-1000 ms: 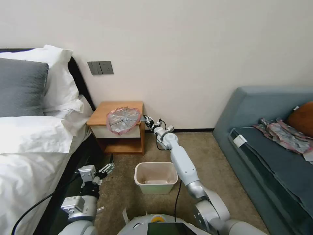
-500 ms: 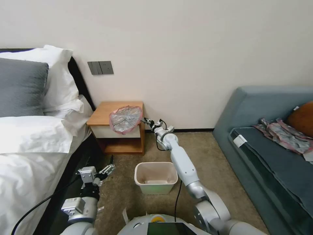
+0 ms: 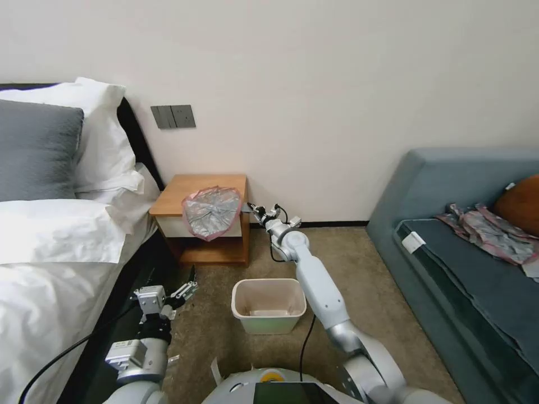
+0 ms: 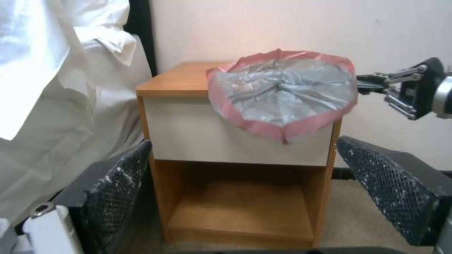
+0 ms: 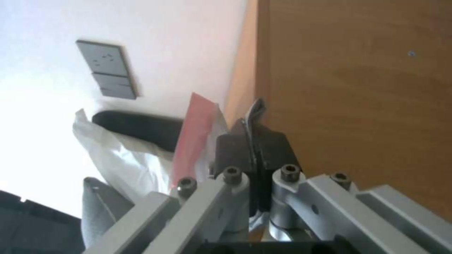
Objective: Pick up the garbage bag from the table and place it over the trash can.
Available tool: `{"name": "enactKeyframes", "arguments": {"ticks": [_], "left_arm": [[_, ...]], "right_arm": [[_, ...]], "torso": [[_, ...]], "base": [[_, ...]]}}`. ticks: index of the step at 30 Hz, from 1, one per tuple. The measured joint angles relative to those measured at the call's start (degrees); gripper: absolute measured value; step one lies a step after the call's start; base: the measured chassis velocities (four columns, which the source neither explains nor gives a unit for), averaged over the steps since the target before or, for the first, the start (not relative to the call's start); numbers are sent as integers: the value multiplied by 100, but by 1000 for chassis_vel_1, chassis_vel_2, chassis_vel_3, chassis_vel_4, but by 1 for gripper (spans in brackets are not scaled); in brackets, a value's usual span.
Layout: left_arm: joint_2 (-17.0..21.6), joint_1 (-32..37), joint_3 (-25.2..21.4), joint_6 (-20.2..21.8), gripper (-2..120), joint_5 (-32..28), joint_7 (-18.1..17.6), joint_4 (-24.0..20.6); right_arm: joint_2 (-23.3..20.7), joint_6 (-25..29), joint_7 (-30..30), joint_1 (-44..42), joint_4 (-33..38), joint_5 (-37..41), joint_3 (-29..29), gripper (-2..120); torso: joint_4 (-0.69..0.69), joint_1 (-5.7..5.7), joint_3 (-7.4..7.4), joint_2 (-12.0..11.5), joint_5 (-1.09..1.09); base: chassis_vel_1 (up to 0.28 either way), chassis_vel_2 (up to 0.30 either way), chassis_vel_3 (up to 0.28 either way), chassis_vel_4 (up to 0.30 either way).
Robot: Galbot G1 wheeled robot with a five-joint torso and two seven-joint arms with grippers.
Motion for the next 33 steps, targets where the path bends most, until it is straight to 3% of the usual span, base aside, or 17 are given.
{"name": "enactKeyframes", "arguments": {"ticks": [20,33], "left_arm": [[137,-223,47,-23,100,-70,2,0],[205,-338,61,-11,100,-143,2,0]], "right_arm": [[-1190,333,1330,-1614,2650,211,-697,0],[-1751,344,1886,-2180,3651,85,-847,0]], "torso": [[-1,0,0,0,0],[0,0,0,0,0]], "base": [[0,0,0,0],[0,0,0,0]]}}
